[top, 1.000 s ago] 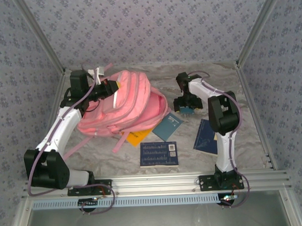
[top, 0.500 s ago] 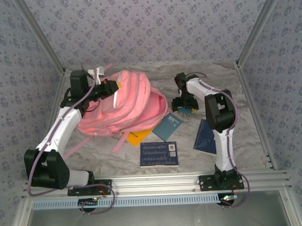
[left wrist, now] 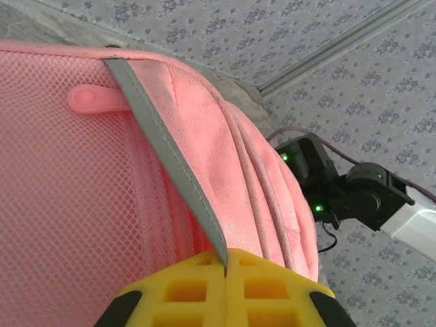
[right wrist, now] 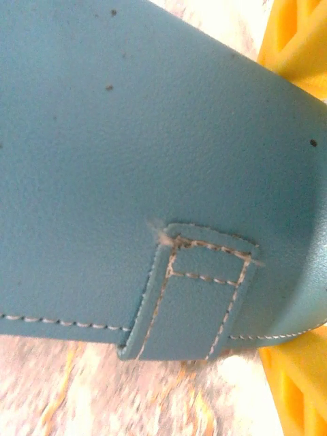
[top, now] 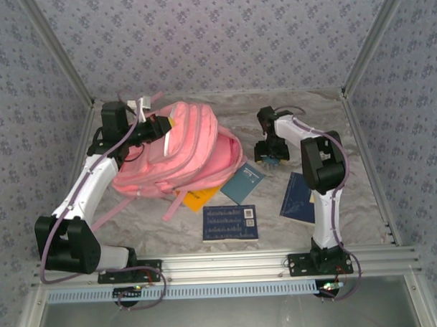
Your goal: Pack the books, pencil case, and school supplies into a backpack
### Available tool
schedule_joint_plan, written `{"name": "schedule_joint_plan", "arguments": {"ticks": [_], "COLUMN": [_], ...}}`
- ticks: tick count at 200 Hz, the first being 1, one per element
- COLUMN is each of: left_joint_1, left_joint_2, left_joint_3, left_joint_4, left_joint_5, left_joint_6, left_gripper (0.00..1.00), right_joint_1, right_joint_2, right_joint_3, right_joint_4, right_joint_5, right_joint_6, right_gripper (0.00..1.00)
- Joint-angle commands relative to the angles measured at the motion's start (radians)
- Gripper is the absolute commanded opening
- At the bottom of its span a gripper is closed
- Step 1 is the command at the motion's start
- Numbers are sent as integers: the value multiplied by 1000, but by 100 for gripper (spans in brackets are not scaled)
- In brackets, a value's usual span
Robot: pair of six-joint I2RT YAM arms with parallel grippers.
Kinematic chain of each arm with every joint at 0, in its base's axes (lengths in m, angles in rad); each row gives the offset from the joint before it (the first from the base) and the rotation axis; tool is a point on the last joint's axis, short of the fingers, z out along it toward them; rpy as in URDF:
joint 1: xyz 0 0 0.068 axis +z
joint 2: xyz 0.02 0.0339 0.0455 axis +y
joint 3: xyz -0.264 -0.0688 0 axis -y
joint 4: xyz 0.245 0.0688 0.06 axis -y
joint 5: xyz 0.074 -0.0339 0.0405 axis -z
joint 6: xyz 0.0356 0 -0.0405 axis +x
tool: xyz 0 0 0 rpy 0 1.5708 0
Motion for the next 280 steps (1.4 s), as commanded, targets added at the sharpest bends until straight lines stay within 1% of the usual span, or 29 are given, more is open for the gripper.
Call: {"name": "schedule_joint_plan", "arguments": {"ticks": [1, 51, 72, 89, 94, 136, 158, 183, 197, 215, 249, 264, 280], "left_joint_1": [-8, -29, -47, -58, -61, -90, -101, -106, -106, -106, -106, -106, -106], "left_joint_2": [-30, -8, 0, 9, 10, 35, 43, 44, 48, 72, 104, 120, 128], "left_joint_3": [21, 56, 89, 117, 124, 190, 201, 203, 222, 285, 387, 431, 450], "left_joint_4": [61, 50, 11, -19, -26, -104, -113, -110, -125, -212, -311, -363, -373], "left_joint_5": [55, 86, 88, 90, 91, 95, 95, 98, 107, 113, 168, 185, 207], "left_joint_6": [12, 21, 48, 65, 68, 102, 98, 87, 96, 149, 220, 255, 263], "left_gripper": [0, 0, 0, 0, 0, 0, 0, 0, 0, 0, 0, 0, 0], "right_joint_1": [-8, -5, 13, 22, 26, 36, 43, 65, 78, 91, 109, 119, 127], "right_joint_2": [-110, -335, -431, -491, -510, -605, -626, -667, -698, -749, -858, -895, -922], "right_joint_3": [-57, -245, -326, -361, -402, -494, -551, -618, -644, -671, -687, -682, -675], "right_joint_4": [22, 108, 144, 165, 169, 213, 248, 271, 291, 294, 281, 240, 220], "right_joint_5": [33, 84, 114, 109, 108, 84, 55, 49, 54, 81, 136, 154, 161], "right_joint_6": [49, 132, 152, 167, 170, 186, 207, 230, 235, 243, 224, 210, 200], "right_gripper": [79, 78, 77, 76, 76, 75, 74, 73, 73, 71, 68, 67, 67]}}
